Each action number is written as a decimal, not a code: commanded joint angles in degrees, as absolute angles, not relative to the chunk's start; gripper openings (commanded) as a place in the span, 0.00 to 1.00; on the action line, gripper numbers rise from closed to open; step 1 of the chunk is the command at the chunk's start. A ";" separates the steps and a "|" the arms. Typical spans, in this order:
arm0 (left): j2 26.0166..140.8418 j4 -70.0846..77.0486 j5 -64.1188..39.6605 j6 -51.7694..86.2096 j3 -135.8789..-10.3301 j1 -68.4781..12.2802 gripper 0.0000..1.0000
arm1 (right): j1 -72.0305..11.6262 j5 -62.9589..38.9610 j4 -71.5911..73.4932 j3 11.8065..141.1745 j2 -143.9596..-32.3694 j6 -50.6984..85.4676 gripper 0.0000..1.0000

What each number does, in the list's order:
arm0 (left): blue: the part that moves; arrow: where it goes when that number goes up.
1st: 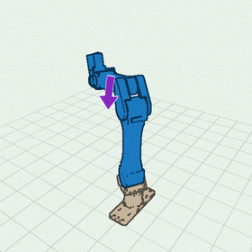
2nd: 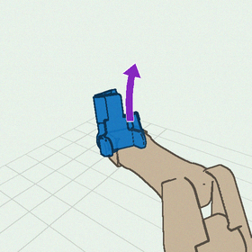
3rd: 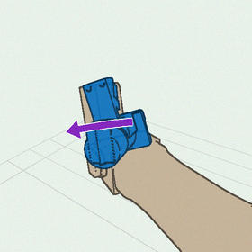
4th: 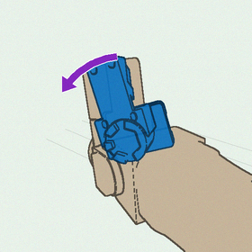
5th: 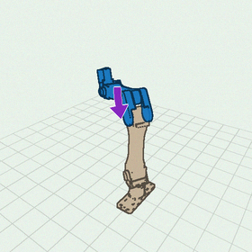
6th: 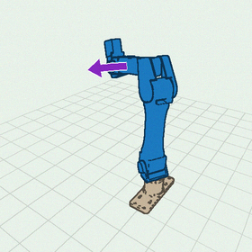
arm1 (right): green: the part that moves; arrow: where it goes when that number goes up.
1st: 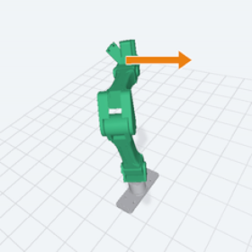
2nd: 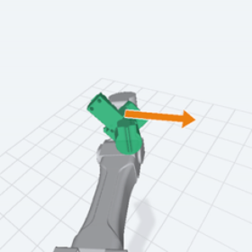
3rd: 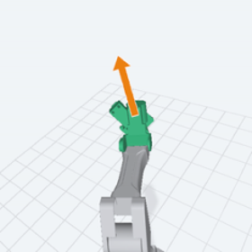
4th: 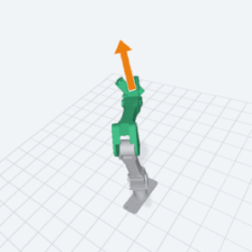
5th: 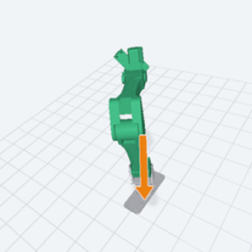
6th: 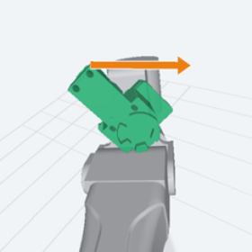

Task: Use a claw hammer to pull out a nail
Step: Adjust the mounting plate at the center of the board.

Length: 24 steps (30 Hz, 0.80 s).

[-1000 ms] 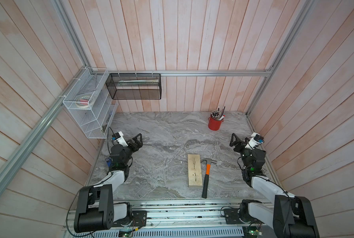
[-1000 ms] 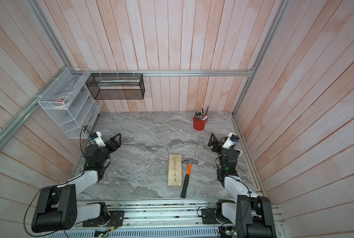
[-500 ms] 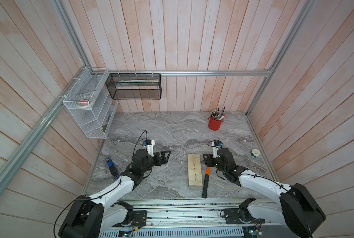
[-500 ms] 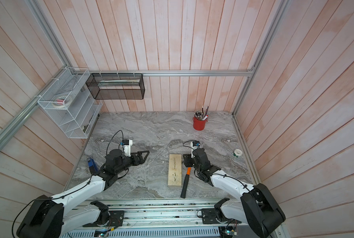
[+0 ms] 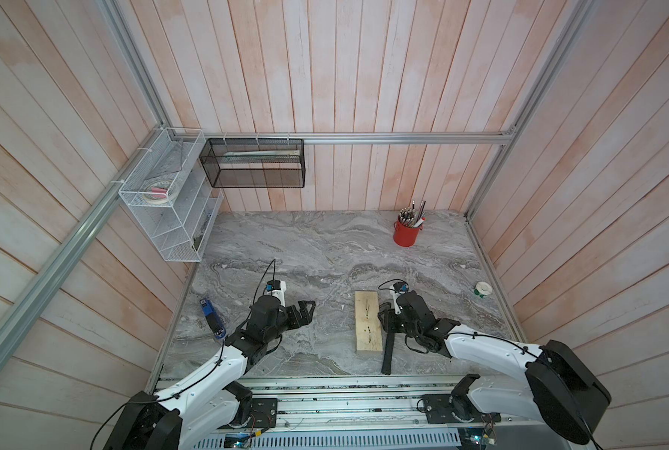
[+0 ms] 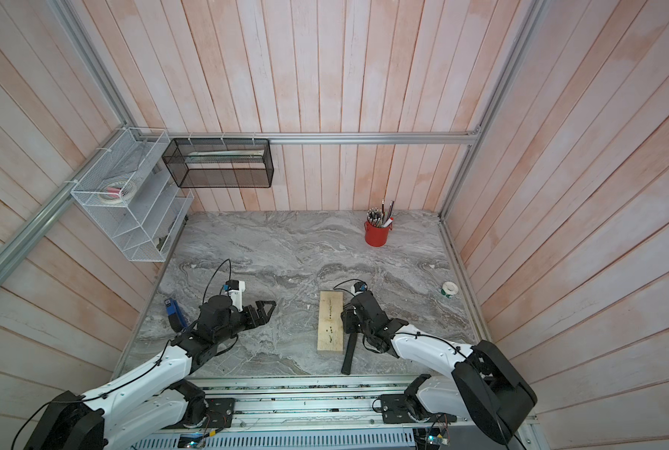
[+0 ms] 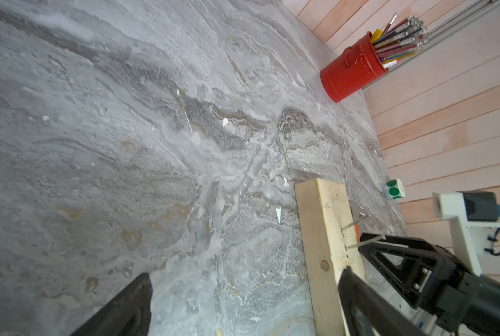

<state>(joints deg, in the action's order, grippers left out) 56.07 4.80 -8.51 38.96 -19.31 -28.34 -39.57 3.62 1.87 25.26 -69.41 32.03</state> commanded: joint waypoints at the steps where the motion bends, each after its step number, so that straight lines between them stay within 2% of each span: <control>1: 54.17 0.90 -6.18 38.54 -19.48 -31.49 1.00 | -40.10 5.37 -5.01 23.71 -65.87 33.18 0.41; 4: 53.90 -1.74 -4.05 38.67 -19.12 -33.81 1.00 | -40.32 4.76 -5.18 22.83 -64.42 33.48 0.39; 9: 53.11 -1.59 -2.62 41.32 -17.38 -37.18 1.00 | -44.36 6.71 -5.89 24.30 -68.97 34.77 0.37; 20: 43.07 -12.10 1.17 47.81 -13.46 -37.27 1.00 | -55.46 5.47 -0.73 30.14 -76.40 36.99 0.37; 24: 38.41 -12.33 0.92 50.12 -10.78 -37.35 0.99 | -56.16 3.87 5.79 32.65 -81.03 37.13 0.37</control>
<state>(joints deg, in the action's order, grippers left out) 40.47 -9.50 -0.54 47.40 -12.60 -37.10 -55.81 4.91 0.27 30.26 -78.56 36.05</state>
